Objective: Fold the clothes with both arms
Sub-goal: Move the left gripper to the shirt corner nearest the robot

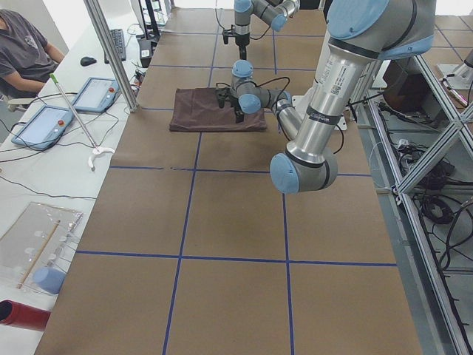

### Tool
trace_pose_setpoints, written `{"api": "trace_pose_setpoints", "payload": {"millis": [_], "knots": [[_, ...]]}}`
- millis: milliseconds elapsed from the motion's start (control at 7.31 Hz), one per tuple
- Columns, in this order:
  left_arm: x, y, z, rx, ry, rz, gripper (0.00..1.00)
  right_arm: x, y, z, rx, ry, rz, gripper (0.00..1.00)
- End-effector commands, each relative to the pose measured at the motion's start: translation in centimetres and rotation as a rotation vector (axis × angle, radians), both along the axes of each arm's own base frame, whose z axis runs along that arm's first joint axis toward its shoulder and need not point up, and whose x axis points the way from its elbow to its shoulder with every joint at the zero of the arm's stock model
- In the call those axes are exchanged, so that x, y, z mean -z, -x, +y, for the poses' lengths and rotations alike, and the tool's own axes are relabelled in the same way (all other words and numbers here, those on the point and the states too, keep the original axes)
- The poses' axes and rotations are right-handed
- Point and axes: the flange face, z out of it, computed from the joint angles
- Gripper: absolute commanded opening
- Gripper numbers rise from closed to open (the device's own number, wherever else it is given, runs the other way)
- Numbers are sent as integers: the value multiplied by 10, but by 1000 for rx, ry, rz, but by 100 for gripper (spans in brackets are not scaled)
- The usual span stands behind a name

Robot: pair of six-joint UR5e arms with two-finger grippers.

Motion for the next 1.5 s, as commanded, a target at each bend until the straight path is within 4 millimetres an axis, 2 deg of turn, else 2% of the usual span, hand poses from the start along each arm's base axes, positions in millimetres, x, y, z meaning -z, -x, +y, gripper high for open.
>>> {"api": "trace_pose_setpoints", "payload": {"millis": [0,137,684,1094,1231,1368], "knots": [[4,-40,85,38,152,-75,100,13,-3,5,-21,10,-90,100],[1,-60,114,18,191,-87,100,14,-3,5,-22,10,-91,100],[-9,-66,102,97,146,-117,99,15,-2,5,-23,8,-91,100],[-28,-76,93,133,146,-160,98,14,-1,5,-23,8,-90,100],[-30,-77,94,135,151,-163,95,13,-1,4,-23,10,-88,100],[-29,-77,93,137,152,-163,87,12,-1,4,-24,11,-86,100]]}}
